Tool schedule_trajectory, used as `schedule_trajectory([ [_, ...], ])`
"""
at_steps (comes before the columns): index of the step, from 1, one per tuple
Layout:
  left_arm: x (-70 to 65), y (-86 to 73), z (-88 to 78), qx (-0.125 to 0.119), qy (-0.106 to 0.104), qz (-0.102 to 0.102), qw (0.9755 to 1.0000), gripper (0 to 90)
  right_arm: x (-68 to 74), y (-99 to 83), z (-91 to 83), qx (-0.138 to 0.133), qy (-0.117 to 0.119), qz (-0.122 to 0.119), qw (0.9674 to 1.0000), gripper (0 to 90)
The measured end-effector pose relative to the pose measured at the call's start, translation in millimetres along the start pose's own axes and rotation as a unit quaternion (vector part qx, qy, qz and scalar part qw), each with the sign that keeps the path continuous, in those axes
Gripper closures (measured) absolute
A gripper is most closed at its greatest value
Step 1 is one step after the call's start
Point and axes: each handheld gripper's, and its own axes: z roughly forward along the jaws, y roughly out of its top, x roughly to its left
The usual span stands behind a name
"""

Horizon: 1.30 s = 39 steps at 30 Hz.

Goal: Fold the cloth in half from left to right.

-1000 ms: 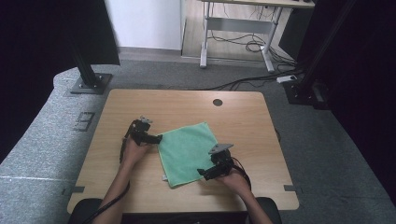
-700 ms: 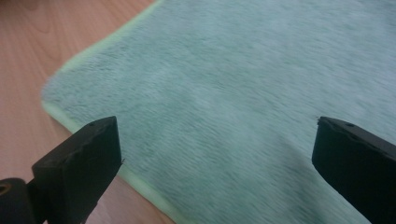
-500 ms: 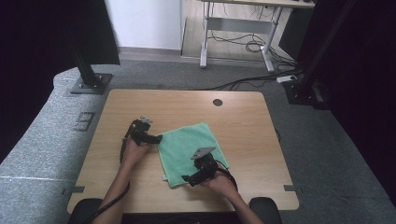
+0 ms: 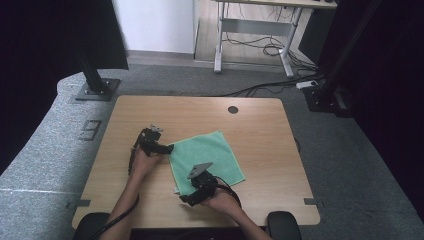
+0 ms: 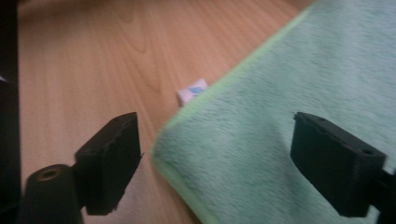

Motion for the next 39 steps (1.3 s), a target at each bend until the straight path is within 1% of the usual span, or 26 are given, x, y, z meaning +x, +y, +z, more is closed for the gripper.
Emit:
schedule_trajectory([
  [1,0.0,0.0,0.0,0.000,0.000,0.000,1.0000,1.1,4.0,1.6,1.3,-0.002,0.006,-0.008,0.9999,26.1],
  [2,0.0,-0.1,-0.1,0.000,0.000,0.000,1.0000,1.1,4.0,1.6,1.3,-0.002,0.006,-0.008,0.9999,26.1],
  [3,0.0,-0.1,-0.1,0.000,0.000,0.000,1.0000,1.1,8.4,3.0,2.2,-0.006,0.019,-0.013,0.9997,32.4],
  [4,0.0,-0.1,-0.1,0.000,0.000,0.000,1.0000,1.2,10.4,3.5,2.7,-0.007,0.023,-0.017,0.9996,34.1],
  [5,0.0,-0.1,-0.1,0.000,0.000,0.000,1.0000,1.2,10.4,3.5,2.7,-0.007,0.023,-0.017,0.9996,34.1],
  [7,0.0,-0.1,-0.1,0.000,0.000,0.000,1.0000,1.2,14.5,4.4,3.7,-0.006,0.029,-0.024,0.9993,38.4],
  [8,0.0,-0.1,-0.1,0.000,0.000,0.000,1.0000,1.2,16.1,4.5,4.4,-0.003,0.028,-0.028,0.9992,39.9],
  [11,-0.1,-0.2,-0.2,0.000,0.000,0.000,1.0000,1.3,19.4,3.2,6.5,0.010,0.017,-0.040,0.9990,45.1],
  [13,-0.2,-0.3,-0.4,-0.001,0.000,0.001,1.0000,1.4,21.1,1.7,7.1,0.015,0.008,-0.046,0.9988,48.5],
  [14,-0.5,-0.6,-0.7,-0.003,-0.001,0.001,1.0000,3.5,22.4,0.2,8.2,0.021,0.002,-0.050,0.9985,54.8],
  [15,-0.8,-0.9,-1.1,-0.005,-0.003,0.003,1.0000,4.5,23.4,-0.5,8.9,0.027,-0.003,-0.056,0.9981,56.7],
  [16,-1.1,-1.2,-1.4,-0.007,-0.004,0.004,1.0000,4.5,23.4,-0.5,8.9,0.027,-0.003,-0.056,0.9981,56.7],
  [17,-1.3,-1.4,-1.6,-0.008,-0.005,0.005,0.9999,5.4,24.9,-1.3,9.6,0.029,-0.011,-0.061,0.9977,58.7],
  [19,-1.6,-1.9,-2.7,-0.010,-0.009,0.009,0.9999,7.4,26.2,-0.9,9.1,0.031,-0.015,-0.061,0.9976,65.2],
  [23,-4.2,-4.4,-5.9,-0.022,-0.021,0.022,0.9993,18.9,25.3,0.2,8.2,0.037,-0.021,-0.054,0.9976,75.4],
  [24,-5.0,-5.1,-7.0,-0.026,-0.026,0.027,0.9990,23.1,24.4,0.4,8.0,0.038,-0.021,-0.053,0.9976,77.9],
  [26,-7.3,-6.6,-8.9,-0.033,-0.039,0.037,0.9980,35.0,24.1,0.9,7.6,0.041,-0.026,-0.051,0.9976,82.1],
  [27,-8.7,-7.3,-9.7,-0.037,-0.046,0.040,0.9974,52.0,24.1,1.2,7.7,0.041,-0.030,-0.054,0.9972,83.7],
  [28,-9.8,-7.9,-10.4,-0.040,-0.053,0.042,0.9969,52.0,24.1,1.2,7.7,0.041,-0.030,-0.054,0.9972,83.7],
  [29,-10.8,-8.3,-10.8,-0.040,-0.056,0.042,0.9967,60.3,24.2,1.4,7.9,0.041,-0.031,-0.054,0.9972,83.9],
  [31,-10.7,-8.2,-11.4,-0.038,-0.072,0.037,0.9960,76.8,25.0,2.2,8.5,0.040,-0.032,-0.057,0.9970,83.9],
  [32,-10.5,-8.0,-12.0,-0.035,-0.075,0.035,0.9960,80.8,25.5,2.7,8.8,0.039,-0.029,-0.057,0.9972,83.9],
  [35,-8.4,-9.4,-14.5,-0.033,-0.072,0.031,0.9964,84.3,27.5,6.7,11.7,0.034,-0.017,-0.058,0.9976,83.9],
  [37,-5.0,-10.8,-16.7,-0.031,-0.072,0.022,0.9967,84.5,29.6,10.2,13.9,0.032,-0.013,-0.061,0.9975,83.9],
  [39,-1.5,-12.1,-19.1,-0.028,-0.072,0.016,0.9969,84.6,32.4,14.4,15.9,0.031,-0.009,-0.069,0.9971,83.7],
])
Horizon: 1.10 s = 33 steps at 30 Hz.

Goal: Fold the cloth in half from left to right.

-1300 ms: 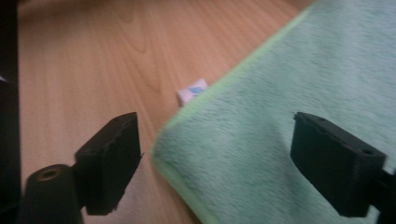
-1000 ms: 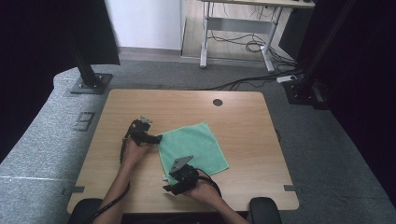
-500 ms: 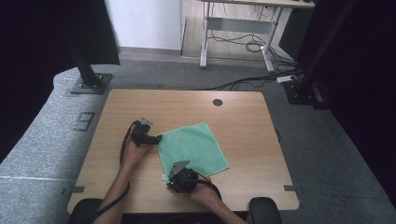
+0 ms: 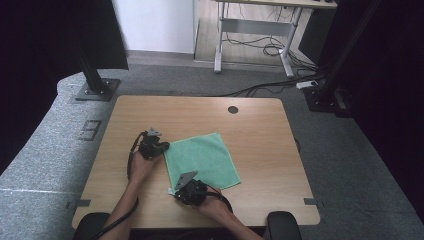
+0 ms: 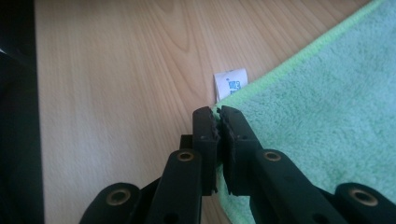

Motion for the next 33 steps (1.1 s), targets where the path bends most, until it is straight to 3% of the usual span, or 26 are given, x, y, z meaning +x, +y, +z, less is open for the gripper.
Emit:
schedule_trajectory([
  [6,4.2,3.2,-8.0,-0.003,-0.005,-0.011,0.9999,84.5,3.4,7.6,-6.9,-0.013,-0.002,-0.015,0.9998,83.3],
  [9,2.9,10.5,-11.3,-0.011,-0.009,-0.015,0.9998,84.7,0.1,6.8,-20.1,-0.024,-0.011,-0.017,0.9995,83.2],
  [14,-4.3,26.6,-13.0,-0.019,-0.013,-0.006,0.9997,85.0,-5.2,1.5,-33.6,-0.034,-0.022,-0.015,0.9991,83.0],
  [18,-13.7,40.4,-7.1,-0.020,-0.013,0.007,0.9997,85.2,-14.8,-10.7,-46.1,-0.041,-0.035,0.005,0.9985,83.0],
  [26,-31.7,60.2,9.7,-0.021,-0.012,0.028,0.9993,85.4,-27.5,-26.8,-62.5,-0.050,-0.047,0.023,0.9974,82.4],
  [33,-44.9,75.9,22.7,-0.023,-0.014,0.042,0.9988,85.8,-43.6,-47.8,-79.5,-0.055,-0.070,0.052,0.9947,82.5],
])
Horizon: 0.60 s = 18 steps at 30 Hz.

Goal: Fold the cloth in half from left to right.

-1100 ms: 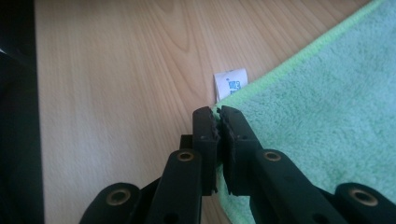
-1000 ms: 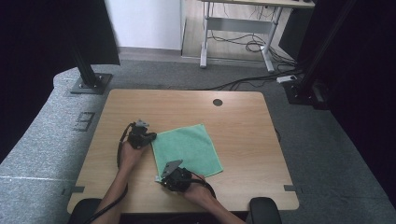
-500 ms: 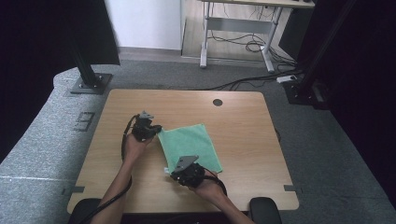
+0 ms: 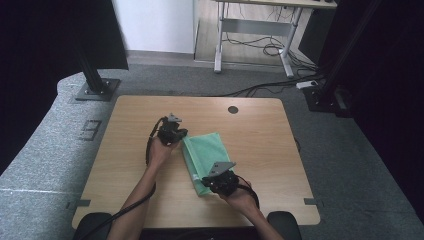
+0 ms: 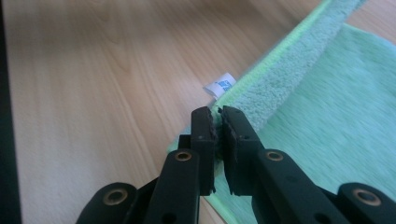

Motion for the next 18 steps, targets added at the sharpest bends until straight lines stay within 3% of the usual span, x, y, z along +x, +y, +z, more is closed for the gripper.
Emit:
schedule_trajectory([
  [18,-34.1,36.5,29.0,0.002,-0.003,0.047,0.9989,85.6,-25.2,-23.6,-27.5,-0.006,-0.022,0.024,0.9994,82.6],
])
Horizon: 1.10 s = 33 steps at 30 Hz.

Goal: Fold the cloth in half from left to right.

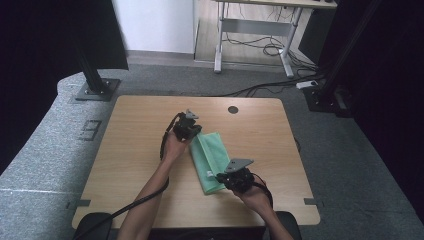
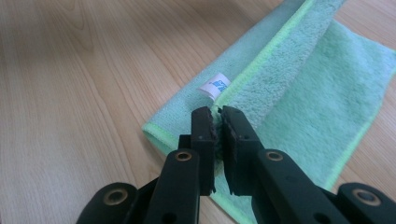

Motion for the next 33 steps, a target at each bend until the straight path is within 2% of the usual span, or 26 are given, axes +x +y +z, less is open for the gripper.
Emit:
schedule_trajectory([
  [8,-10.2,11.2,14.1,0.009,-0.001,0.017,0.9998,85.5,-7.2,-7.7,-5.8,0.001,-0.006,0.012,0.9999,82.6],
  [16,-14.8,10.5,32.2,0.016,-0.004,0.021,0.9996,85.3,-12.3,-15.0,-2.2,0.016,-0.012,0.022,0.9996,82.4],
  [26,-21.0,13.2,45.8,0.018,-0.005,0.024,0.9995,83.2,-19.5,-22.5,-0.5,0.027,-0.020,0.035,0.9988,80.8],
  [28,-22.1,13.4,47.7,0.017,-0.003,0.025,0.9995,77.9,-20.7,-23.9,-0.4,0.028,-0.022,0.035,0.9987,79.1],
  [32,-24.0,14.6,48.3,0.010,0.006,0.025,0.9996,56.0,-23.2,-25.7,-2.5,0.026,-0.034,0.039,0.9983,72.1],
  [33,-24.0,15.1,47.8,0.010,0.008,0.026,0.9996,53.3,-24.0,-26.0,-3.4,0.025,-0.037,0.040,0.9982,71.2],
])
